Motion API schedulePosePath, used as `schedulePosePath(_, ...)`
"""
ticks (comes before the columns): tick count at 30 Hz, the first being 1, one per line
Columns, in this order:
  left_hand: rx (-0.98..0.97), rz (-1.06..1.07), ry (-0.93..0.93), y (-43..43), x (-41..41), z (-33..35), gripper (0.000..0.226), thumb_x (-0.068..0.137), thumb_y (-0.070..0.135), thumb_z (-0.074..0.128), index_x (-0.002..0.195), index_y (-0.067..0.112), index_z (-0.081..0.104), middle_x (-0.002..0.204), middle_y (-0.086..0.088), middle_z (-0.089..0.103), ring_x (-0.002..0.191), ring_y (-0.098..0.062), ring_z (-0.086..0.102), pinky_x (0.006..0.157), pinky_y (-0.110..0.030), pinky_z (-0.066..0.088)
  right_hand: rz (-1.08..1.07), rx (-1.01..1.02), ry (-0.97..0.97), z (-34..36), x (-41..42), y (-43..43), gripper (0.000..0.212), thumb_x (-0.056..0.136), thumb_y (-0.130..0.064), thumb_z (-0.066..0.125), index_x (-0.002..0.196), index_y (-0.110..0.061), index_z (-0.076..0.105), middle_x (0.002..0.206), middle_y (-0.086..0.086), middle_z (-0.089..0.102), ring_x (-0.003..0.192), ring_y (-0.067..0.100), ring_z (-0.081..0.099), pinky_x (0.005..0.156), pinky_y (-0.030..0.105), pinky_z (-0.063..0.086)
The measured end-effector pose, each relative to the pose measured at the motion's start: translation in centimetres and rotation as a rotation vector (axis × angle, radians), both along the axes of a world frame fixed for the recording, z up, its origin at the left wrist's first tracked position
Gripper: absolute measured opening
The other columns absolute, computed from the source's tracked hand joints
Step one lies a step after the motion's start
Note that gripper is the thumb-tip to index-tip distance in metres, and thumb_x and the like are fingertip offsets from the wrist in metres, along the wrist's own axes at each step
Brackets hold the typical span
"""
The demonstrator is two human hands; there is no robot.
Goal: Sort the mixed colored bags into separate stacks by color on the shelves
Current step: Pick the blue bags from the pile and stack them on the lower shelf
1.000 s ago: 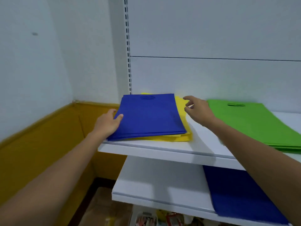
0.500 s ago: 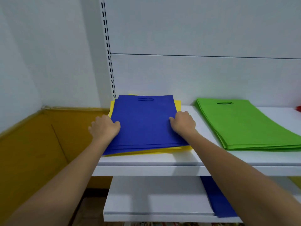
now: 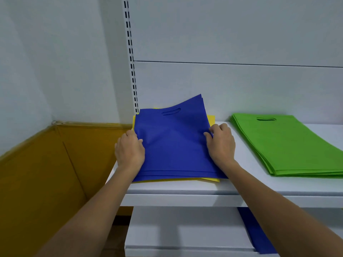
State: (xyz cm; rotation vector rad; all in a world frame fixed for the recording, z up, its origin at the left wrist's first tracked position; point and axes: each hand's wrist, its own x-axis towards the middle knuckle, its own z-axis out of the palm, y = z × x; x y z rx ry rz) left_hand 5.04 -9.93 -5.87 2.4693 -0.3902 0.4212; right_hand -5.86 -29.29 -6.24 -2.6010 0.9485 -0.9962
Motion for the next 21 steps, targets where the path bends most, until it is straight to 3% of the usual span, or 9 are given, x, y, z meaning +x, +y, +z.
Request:
schedulePosePath(5, -0.067, 0.000, 0.079, 0.13, 0.09, -0.19, 0.025, 0.094, 0.020, 0.051, 0.111, 0.002, 0.052, 0.111, -0.016, 0.055, 0.099, -0.028, 0.053, 0.071, -0.028, 0.037, 0.010, 0.021, 0.005, -0.10, -0.04, 0.12, 0.021, 0.097, -0.022, 0.046, 0.105, -0.004, 0.052, 0.103, 0.013, 0.058, 0.094, 0.031, 0.052, 0.071, 0.035, 0.035)
schedulePosePath(10, -0.098, 0.014, 0.054, 0.21, 0.21, -0.45, 0.020, 0.097, 0.018, 0.044, 0.107, 0.004, 0.053, 0.102, -0.016, 0.057, 0.081, -0.020, 0.043, 0.065, -0.029, 0.034, -0.015, -0.004, 0.030, -0.23, 0.16, -0.18, 0.019, 0.098, -0.017, 0.041, 0.105, -0.002, 0.049, 0.103, 0.014, 0.059, 0.093, 0.034, 0.052, 0.066, 0.033, 0.029)
schedulePosePath(15, -0.120, 0.031, -0.044, 0.41, -0.07, -0.53, 0.020, 0.097, 0.019, 0.044, 0.103, 0.005, 0.056, 0.098, -0.013, 0.059, 0.078, -0.018, 0.044, 0.063, -0.028, 0.034, 0.050, -0.105, -0.149, -0.43, 0.13, 0.11, 0.011, 0.087, -0.002, 0.056, 0.095, 0.006, 0.059, 0.099, 0.024, 0.056, 0.086, 0.041, 0.054, 0.063, 0.038, 0.038)
schedulePosePath(21, -0.095, 0.051, -0.065, 0.45, -0.71, -0.26, 0.022, 0.097, 0.019, 0.045, 0.111, 0.006, 0.056, 0.104, -0.013, 0.062, 0.093, -0.028, 0.058, 0.065, -0.029, 0.036, 0.032, -0.026, -0.059, -0.04, -0.20, 0.30, 0.029, 0.098, -0.011, 0.039, 0.125, -0.004, 0.047, 0.117, 0.015, 0.053, 0.094, 0.037, 0.054, 0.068, 0.037, 0.037)
